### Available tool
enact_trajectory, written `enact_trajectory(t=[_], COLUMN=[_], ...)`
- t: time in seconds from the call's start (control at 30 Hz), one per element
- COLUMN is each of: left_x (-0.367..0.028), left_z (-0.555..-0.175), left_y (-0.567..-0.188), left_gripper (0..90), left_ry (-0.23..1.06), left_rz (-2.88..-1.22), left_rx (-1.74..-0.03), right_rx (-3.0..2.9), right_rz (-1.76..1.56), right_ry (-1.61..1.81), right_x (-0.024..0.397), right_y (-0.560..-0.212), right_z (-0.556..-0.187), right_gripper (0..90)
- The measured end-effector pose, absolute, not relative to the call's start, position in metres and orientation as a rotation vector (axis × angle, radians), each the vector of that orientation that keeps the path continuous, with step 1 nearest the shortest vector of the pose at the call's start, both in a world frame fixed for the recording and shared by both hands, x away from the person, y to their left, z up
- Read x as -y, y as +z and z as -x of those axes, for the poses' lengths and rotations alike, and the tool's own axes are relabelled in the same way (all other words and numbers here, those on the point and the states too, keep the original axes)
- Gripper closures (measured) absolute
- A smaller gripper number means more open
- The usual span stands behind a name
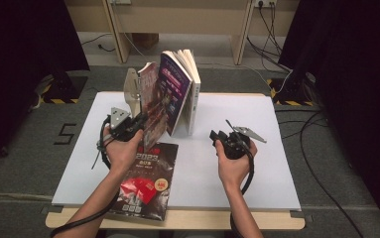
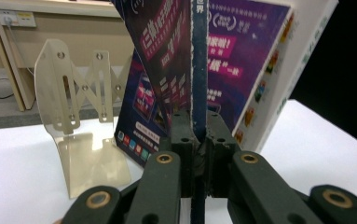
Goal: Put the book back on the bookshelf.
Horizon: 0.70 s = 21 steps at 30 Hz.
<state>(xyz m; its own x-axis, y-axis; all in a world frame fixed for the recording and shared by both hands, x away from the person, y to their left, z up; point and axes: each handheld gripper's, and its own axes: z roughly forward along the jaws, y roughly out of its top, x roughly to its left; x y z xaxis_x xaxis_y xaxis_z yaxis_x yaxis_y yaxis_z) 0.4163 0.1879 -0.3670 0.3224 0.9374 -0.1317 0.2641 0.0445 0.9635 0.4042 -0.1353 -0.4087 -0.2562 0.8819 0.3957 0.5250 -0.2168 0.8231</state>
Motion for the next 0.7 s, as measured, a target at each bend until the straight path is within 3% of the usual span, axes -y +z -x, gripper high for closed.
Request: enact_trajectory(t=[0.7], left_x=[-0.17], left_z=[-0.465], left_y=[-0.359], left_gripper=[84.2], left_ry=[0.942], left_rz=[-1.393], left_rx=[-1.16], right_rx=[-1.716], right_rz=[-1.767], right_ry=[1.34], right_x=[0.173], right_y=[-0.457], right_z=[-0.385], right_gripper=[63.0])
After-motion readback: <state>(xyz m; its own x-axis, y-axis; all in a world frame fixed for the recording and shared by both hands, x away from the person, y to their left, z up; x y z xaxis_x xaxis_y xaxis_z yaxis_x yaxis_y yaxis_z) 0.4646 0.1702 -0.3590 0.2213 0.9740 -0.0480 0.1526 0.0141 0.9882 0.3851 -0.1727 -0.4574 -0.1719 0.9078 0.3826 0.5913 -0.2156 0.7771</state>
